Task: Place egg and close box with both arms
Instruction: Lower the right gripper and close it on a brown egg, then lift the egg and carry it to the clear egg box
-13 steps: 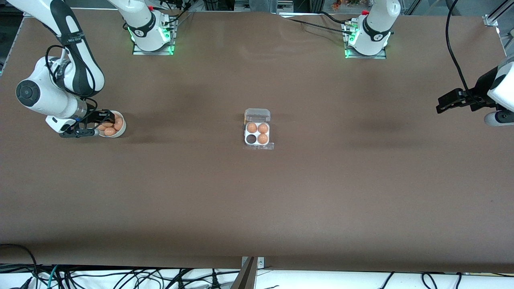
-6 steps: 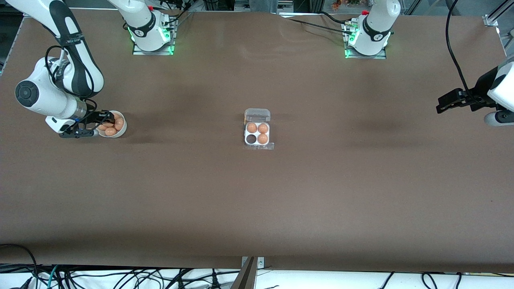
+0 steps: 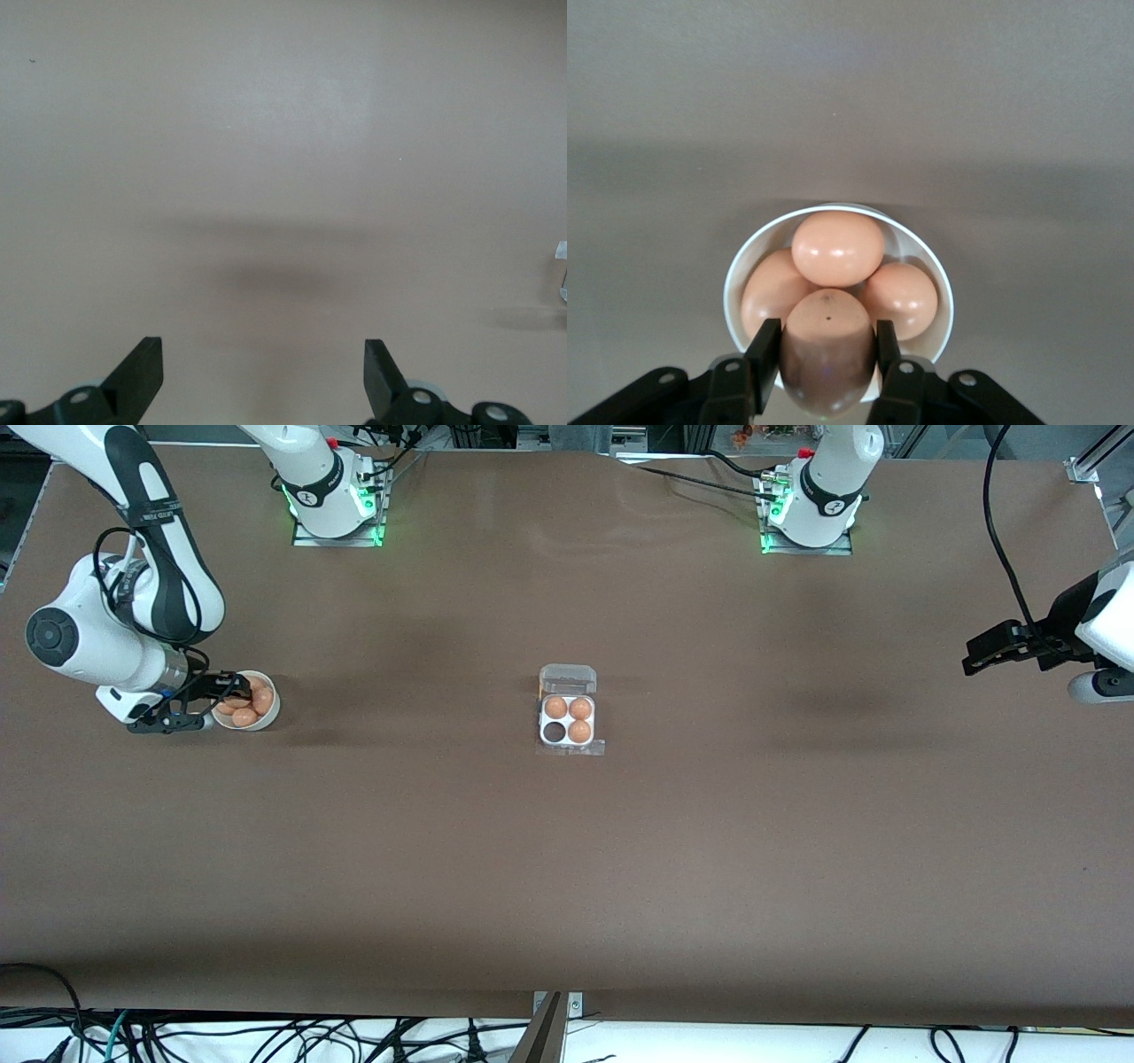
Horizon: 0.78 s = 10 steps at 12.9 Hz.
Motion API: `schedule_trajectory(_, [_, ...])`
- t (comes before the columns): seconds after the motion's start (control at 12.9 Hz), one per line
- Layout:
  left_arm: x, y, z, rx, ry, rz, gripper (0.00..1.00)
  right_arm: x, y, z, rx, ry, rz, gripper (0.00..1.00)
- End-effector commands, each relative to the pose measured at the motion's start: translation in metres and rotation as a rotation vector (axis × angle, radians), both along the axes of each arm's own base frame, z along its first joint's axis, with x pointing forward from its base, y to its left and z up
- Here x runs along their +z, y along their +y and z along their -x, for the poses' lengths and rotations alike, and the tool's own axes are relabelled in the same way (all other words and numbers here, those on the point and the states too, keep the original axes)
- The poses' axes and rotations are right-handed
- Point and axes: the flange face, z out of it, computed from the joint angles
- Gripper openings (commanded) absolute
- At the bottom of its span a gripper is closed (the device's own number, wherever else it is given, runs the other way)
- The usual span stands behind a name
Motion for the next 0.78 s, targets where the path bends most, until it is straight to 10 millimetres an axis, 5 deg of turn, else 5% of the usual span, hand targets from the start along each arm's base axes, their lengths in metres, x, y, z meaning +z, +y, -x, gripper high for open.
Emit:
schedule_trajectory(0.0, [0.008,0.004,0.000,-0.021,-0.001,-0.014,1.00,0.014,0.004,-0.021,-0.014,0.039,-0.016,0.21])
schedule_trajectory(0.16, [0.008,0.003,0.000,-0.024,-0.001,-0.014,1.00,0.024,0.013,-0.032,-0.023,0.039,-0.012,0.20])
schedule_trajectory(0.31, [0.007,0.004,-0.001,-0.022,0.001,-0.012,1.00,0.046,0.049,-0.049,-0.035,0.060,-0.005,0.19])
schedule_trajectory(0.7, [0.007,0.004,-0.001,-0.022,0.001,-0.012,1.00,0.077,0.186,-0.098,-0.024,0.103,0.026,0.17])
